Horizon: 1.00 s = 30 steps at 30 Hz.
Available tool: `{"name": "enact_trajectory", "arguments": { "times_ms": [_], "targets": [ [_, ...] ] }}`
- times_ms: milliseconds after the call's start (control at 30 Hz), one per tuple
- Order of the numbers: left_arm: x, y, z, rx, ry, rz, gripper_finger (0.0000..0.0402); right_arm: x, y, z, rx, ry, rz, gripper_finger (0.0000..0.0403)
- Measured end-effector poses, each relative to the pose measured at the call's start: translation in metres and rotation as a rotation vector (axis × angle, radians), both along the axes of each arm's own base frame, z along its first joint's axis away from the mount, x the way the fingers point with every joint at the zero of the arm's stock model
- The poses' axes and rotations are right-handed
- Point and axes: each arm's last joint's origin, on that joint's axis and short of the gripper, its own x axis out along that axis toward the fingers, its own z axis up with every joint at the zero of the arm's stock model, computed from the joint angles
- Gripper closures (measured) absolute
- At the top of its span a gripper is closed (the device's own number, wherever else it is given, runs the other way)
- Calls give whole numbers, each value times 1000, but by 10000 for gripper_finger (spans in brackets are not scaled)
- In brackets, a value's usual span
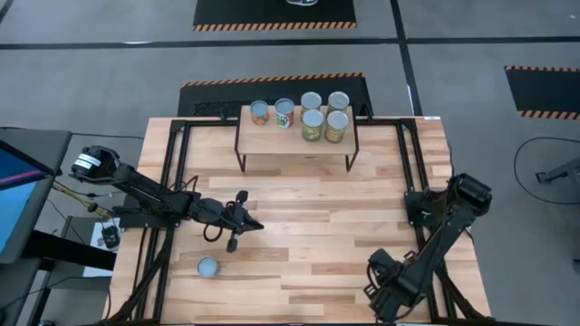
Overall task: Pick and place cans onto a shelf
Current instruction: Put the canned spaghetti sauce on the shelf
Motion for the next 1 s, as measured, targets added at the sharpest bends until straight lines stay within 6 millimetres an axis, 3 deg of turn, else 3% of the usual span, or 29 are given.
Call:
{"name": "enact_trajectory", "arguments": {
  "times_ms": [167, 367, 500, 767, 867, 1000],
  "targets": [
    [-1, -4, 0, -4, 0, -10, 401, 3, -3, 0, -17, -7, -8, 317],
    [-2, -7, 0, -3, -2, -23, 401, 5, -5, 1, -10, -8, 74, 389],
    [-1, -7, 2, -29, -13, -16, 402, 14, -8, 6, -1, -11, 121, 385],
    [-14, 5, -3, -51, -94, 4, 401, 57, -26, 59, 2, -165, 369, 397],
    [-25, 16, -4, -72, -125, 23, 401, 82, -47, 85, -28, -245, 471, 392],
    [-37, 29, 1, -82, -176, 52, 402, 118, -91, 116, -114, -351, 636, 393]
  ]
}}
